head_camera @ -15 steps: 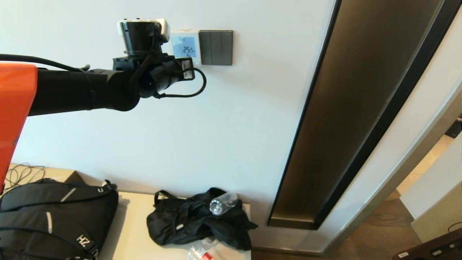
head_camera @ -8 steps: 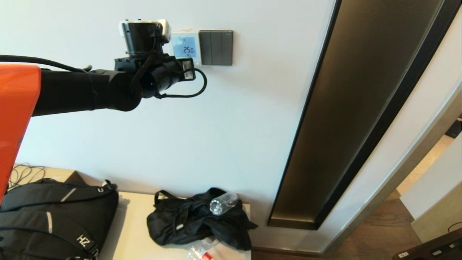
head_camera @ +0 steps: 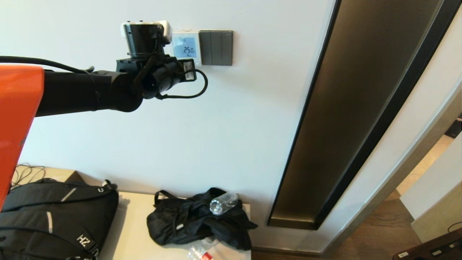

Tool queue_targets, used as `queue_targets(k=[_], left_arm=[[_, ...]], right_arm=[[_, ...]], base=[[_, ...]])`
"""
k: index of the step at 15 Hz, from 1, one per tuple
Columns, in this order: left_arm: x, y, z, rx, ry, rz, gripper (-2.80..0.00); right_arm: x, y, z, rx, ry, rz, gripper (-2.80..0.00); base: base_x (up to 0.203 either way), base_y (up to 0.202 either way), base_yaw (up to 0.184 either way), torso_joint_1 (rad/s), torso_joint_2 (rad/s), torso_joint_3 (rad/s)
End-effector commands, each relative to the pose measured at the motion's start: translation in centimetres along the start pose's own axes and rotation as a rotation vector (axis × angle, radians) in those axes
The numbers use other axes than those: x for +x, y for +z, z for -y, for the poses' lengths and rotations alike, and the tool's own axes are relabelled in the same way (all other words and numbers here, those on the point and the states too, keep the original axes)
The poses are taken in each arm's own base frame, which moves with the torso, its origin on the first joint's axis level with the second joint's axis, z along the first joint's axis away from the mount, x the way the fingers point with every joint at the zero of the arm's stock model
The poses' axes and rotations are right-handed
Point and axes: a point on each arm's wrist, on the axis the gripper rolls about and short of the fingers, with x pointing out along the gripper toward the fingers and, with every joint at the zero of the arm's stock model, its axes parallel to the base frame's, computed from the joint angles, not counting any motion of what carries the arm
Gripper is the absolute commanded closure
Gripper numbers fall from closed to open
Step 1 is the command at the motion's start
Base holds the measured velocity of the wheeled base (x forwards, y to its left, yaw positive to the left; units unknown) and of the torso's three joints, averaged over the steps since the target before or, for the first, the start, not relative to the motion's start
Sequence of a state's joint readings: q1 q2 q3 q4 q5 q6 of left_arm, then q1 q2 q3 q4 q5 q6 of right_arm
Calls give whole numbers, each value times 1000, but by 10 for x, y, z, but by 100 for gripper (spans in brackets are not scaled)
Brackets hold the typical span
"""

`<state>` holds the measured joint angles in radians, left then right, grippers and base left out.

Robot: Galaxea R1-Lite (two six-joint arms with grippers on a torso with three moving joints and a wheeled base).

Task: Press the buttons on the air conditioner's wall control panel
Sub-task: Press the temperature decrease button

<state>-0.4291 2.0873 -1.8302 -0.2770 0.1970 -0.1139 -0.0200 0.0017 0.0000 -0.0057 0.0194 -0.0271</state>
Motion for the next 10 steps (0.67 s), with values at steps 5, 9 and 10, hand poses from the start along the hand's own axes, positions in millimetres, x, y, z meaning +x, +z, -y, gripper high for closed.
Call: queue_targets(k=[5,9,10], left_arm=[[-9,5,0,-1,0,0,0],[-5,2,1,2,3,-7,0],[-4,1,1,3,3,-10,0]], right_arm=[[0,0,0,0,1,-1,0],[0,0,0,0,1,-1,0],[0,0,0,0,1,-1,0]], base=[[0,0,0,0,0,0],[0,0,0,0,0,0],[0,0,0,0,0,0]])
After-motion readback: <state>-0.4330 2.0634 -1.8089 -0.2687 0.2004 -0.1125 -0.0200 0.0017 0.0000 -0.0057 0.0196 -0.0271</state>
